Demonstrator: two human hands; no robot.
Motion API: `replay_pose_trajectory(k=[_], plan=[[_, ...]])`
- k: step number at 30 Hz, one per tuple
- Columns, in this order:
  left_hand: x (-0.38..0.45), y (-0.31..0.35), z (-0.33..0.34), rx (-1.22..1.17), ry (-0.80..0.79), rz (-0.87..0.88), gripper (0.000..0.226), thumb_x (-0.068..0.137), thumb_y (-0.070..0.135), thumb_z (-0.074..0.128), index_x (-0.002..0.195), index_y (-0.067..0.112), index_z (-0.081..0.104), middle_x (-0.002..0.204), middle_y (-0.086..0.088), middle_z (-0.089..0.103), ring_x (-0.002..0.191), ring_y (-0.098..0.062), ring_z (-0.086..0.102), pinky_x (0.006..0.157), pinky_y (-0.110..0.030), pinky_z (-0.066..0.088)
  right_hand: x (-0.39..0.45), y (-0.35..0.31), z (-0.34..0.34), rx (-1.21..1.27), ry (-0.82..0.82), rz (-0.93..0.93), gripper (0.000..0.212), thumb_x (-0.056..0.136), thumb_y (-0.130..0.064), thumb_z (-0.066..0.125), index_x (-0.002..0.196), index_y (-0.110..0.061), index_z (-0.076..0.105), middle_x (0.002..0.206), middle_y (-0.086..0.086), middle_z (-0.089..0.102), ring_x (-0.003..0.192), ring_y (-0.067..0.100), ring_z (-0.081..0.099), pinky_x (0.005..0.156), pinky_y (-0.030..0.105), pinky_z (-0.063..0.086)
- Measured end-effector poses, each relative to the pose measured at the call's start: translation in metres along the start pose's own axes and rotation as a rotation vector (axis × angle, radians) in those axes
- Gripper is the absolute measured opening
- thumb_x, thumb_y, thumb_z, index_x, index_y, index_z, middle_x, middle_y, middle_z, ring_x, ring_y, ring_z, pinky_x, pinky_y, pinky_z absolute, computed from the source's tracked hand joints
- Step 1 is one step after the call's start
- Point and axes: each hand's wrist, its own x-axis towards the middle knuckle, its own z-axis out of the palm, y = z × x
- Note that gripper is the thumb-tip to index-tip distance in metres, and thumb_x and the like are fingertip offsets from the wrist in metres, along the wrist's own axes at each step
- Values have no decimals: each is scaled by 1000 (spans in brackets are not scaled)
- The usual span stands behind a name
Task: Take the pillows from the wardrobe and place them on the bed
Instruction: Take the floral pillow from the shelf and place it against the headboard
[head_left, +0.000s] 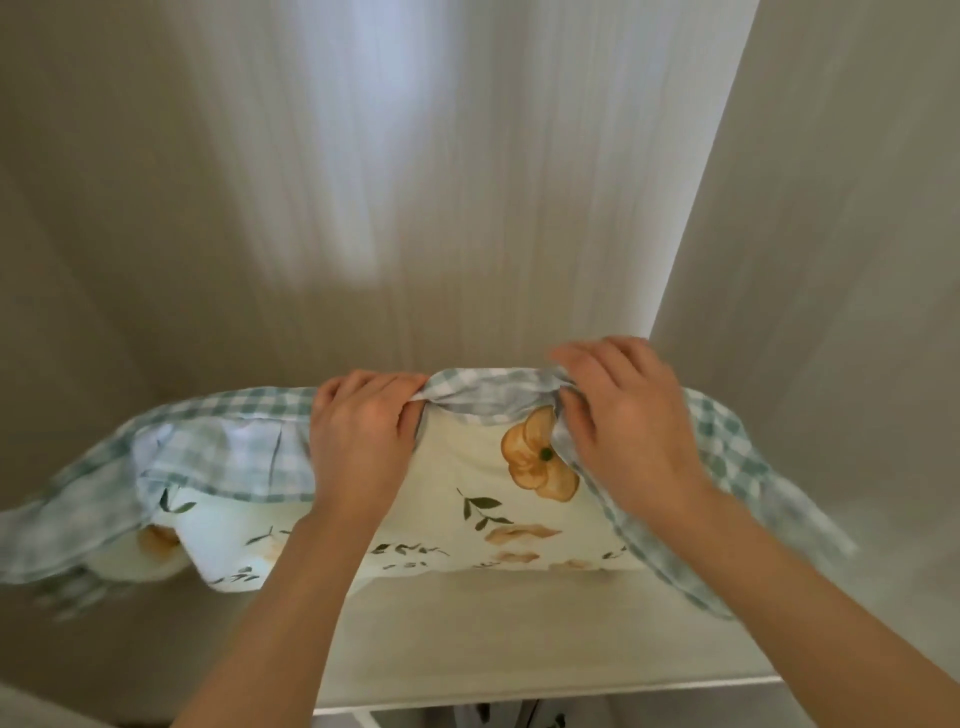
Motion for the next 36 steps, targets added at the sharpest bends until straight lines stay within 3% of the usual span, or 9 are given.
replay_pose_trajectory(k=[2,5,12,16,20,22,27,32,36], plan=[[14,-3,9,-9,-18,-44,16,89,21,62,95,17,76,81,-4,75,76,-28,67,79,-39,46,-6,-23,3,34,9,-123,39,81,-8,69,119,-8,63,119,12,65,114,34,55,96,49,44],[33,-4,18,-48,6,-79,18,84,17,70,101,17,75,87,-5,75,81,-30,67,81,-41,49,-10,-46,18,40,-166,-241,40,91,-33,55,126,-13,57,130,10,57,124,31,49,105,48,37],[-6,-8,32,-218,125,-81,29,91,14,63,118,4,69,126,-11,64,120,-27,57,104,-47,45,46,-11,62,-78,-472,22,79,89,-69,14,149,-19,24,156,12,27,144,37,20,116,52,14],[-69,-14,50,-279,57,-270,44,86,3,68,129,8,61,143,-10,50,136,-28,42,108,-50,41,73,6,95,-195,-523,51,78,88,-71,12,145,-22,31,143,12,48,128,36,43,106,52,24],[-121,-16,70,-188,-369,-701,81,92,48,56,156,22,13,164,-8,2,149,-36,3,117,-58,18,77,15,121,-237,-553,142,79,87,-72,10,139,-20,40,129,13,59,116,36,54,99,52,32],[-141,-16,79,-222,-546,-905,91,90,64,42,155,28,-11,162,-8,-20,148,-42,-10,116,-61,11,64,17,134,-174,-612,204,78,88,-72,9,136,-20,42,123,12,62,111,36,57,96,52,36],[-174,-29,94,-141,-513,-813,103,80,83,5,156,14,0,161,-21,-17,141,-53,-22,107,-57,-19,-8,17,167,85,-827,376,90,75,-84,-1,133,-26,38,105,9,68,97,35,63,88,51,48],[-173,-42,83,-387,-309,-884,98,81,53,67,154,22,10,159,7,-14,148,-30,-15,115,-58,24,-52,26,176,178,-884,597,70,89,-71,14,125,-20,46,106,13,66,97,35,61,86,44,47],[-176,-33,80,-451,-198,-1089,116,69,49,81,152,30,1,158,4,-1,144,-36,12,109,-57,35,-63,23,177,144,-768,566,72,90,-67,15,132,-18,46,122,15,58,106,38,56,91,47,46]])
